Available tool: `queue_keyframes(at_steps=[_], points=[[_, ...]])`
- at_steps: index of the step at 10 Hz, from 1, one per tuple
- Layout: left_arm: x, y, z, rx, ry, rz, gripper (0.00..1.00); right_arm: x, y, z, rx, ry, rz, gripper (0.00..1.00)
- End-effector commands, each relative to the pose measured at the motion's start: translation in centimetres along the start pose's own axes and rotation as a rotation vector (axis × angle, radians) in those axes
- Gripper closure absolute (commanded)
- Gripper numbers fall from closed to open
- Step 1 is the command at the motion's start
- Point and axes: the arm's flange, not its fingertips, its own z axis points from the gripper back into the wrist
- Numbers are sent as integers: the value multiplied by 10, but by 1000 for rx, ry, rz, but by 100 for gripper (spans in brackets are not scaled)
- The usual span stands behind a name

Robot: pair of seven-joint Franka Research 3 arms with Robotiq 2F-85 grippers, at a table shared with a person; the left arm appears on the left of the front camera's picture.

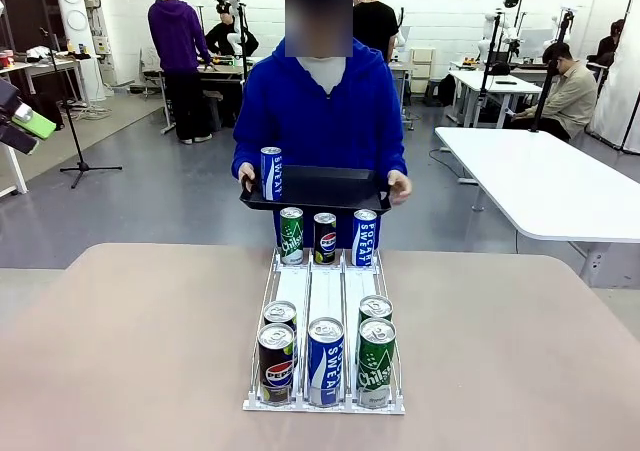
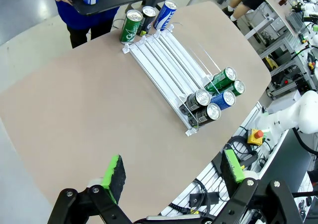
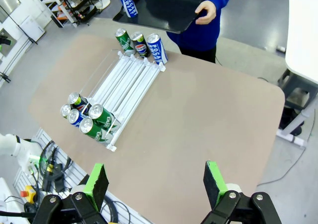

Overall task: Retrieve and hand over the desired beverage to the person.
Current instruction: Pick up another can of the same type that the person held from the Automatic Can Dispenser.

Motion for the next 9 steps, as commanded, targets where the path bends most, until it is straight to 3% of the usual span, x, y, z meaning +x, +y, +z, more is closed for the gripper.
queue_keyframes(at_steps=[1, 4, 7, 9], points=[[0, 0, 2, -1, 1, -5, 0, 0, 1, -1, 16, -4, 8, 0], [0, 0, 0, 0, 0, 0, 0, 0, 1, -1, 16, -4, 8, 0], [47, -94, -72, 114, 415, -96, 0, 0, 1, -1, 16, -4, 8, 0], [63, -136, -138, 193, 551, 85, 0, 0, 1, -1, 16, -4, 8, 0]])
